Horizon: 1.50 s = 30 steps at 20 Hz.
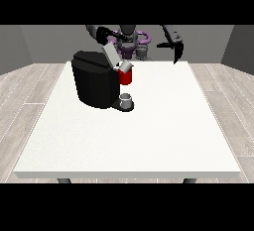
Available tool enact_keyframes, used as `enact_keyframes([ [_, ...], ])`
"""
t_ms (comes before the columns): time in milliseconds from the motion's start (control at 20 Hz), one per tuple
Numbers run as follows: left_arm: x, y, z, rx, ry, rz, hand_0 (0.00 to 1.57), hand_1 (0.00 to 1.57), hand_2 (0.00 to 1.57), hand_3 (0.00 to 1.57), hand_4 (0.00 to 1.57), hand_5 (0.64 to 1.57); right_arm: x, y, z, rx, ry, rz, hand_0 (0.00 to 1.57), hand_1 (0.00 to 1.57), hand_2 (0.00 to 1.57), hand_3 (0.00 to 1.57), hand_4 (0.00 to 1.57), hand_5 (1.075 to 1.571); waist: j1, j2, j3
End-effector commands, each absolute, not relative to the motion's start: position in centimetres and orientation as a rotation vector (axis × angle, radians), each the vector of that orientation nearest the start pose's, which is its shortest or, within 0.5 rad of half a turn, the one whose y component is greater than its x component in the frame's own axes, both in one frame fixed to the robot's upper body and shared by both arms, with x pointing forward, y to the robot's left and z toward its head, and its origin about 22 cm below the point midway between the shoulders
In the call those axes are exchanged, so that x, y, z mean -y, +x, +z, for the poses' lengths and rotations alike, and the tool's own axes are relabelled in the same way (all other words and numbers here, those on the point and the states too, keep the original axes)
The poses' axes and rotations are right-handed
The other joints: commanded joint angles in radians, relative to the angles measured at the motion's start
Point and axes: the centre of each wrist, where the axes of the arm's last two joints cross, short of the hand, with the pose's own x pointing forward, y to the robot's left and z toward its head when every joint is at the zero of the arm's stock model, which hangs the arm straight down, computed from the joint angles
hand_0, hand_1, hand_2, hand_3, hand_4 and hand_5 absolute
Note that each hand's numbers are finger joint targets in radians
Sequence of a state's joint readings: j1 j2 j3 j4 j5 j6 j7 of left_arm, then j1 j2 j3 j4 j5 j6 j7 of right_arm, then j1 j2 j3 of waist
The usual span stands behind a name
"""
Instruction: Insert the coffee pod into the coffee machine and close the lid
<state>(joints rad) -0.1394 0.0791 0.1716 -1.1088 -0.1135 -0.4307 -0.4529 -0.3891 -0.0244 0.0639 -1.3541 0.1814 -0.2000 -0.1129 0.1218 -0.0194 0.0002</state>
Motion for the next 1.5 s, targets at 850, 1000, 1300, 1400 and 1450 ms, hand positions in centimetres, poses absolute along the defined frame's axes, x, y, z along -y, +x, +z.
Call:
enact_keyframes([
  [850,-28.4,25.2,-4.9,1.700,-0.227,-0.243,0.00,0.00,0.00,0.00,0.30,1.571,19.8,37.8,5.1,1.852,-0.213,0.147,0.00,0.00,0.00,0.00,0.36,1.571,0.035,0.084,-0.0001],
  [1000,-29.5,25.2,-5.4,1.735,-0.249,-0.268,0.00,0.00,0.00,0.00,0.34,1.571,20.7,38.4,5.8,1.886,-0.214,0.138,0.00,0.00,0.00,0.00,0.32,1.571,0.032,0.137,-0.0001],
  [1300,-28.4,27.8,-3.6,1.744,-0.237,-0.266,0.00,0.00,0.00,0.00,0.37,1.571,17.8,39.3,7.6,1.934,-0.189,0.191,0.00,0.00,0.00,0.00,0.39,1.571,0.038,0.162,-0.0001],
  [1400,-30.1,25.9,-5.8,1.722,-0.243,-0.233,0.00,0.00,0.00,0.00,0.35,1.571,15.5,38.4,6.8,1.915,-0.182,0.243,0.00,0.00,0.00,0.00,0.44,1.571,0.030,0.130,-0.0005],
  [1450,-29.3,27.4,-4.7,1.758,-0.239,-0.258,0.00,0.00,0.00,0.00,0.36,1.571,15.3,39.6,9.1,1.933,-0.203,0.251,0.00,0.00,0.00,0.00,0.45,1.571,0.046,0.168,-0.0006],
])
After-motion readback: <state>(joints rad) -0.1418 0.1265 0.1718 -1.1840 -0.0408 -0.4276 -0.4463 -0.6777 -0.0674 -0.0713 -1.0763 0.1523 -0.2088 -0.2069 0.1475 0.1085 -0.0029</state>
